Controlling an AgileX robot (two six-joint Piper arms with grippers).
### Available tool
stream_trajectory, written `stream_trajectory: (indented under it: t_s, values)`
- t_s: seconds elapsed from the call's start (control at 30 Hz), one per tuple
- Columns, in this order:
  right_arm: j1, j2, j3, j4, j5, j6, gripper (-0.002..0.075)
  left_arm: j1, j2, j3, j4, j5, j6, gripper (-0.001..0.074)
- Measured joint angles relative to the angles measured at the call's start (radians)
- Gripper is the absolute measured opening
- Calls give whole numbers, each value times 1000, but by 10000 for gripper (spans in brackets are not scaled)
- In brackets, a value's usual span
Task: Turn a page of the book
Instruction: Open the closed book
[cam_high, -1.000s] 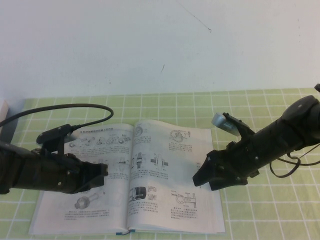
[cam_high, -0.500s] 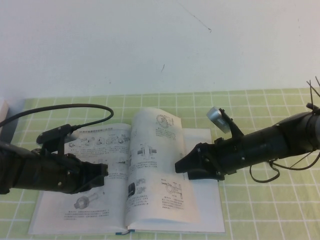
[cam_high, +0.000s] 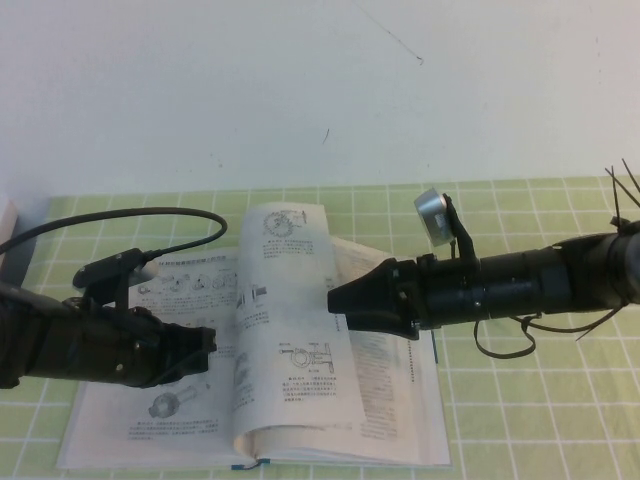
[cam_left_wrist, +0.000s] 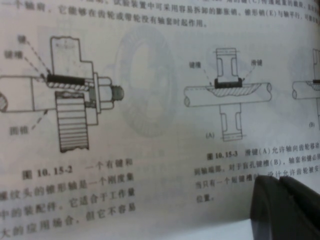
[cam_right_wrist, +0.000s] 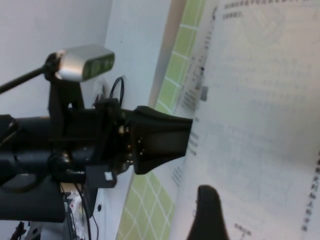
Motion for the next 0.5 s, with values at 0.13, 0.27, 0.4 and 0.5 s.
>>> stream_trajectory:
  t_s: [0.13, 0.27, 0.4, 0.5]
  values:
    - [2, -26, 0, 4, 6, 0, 481, 0, 0, 0, 0, 0, 0, -2]
    - [2, -60, 0, 6, 8, 2, 481, 0, -37, 0, 0, 2, 2, -2]
    - [2, -67, 0, 6, 18, 3, 481, 0, -96, 0, 2, 34, 2, -2]
    - [2, -67, 0, 6, 41, 3, 481, 0, -128, 0, 8, 68, 2, -2]
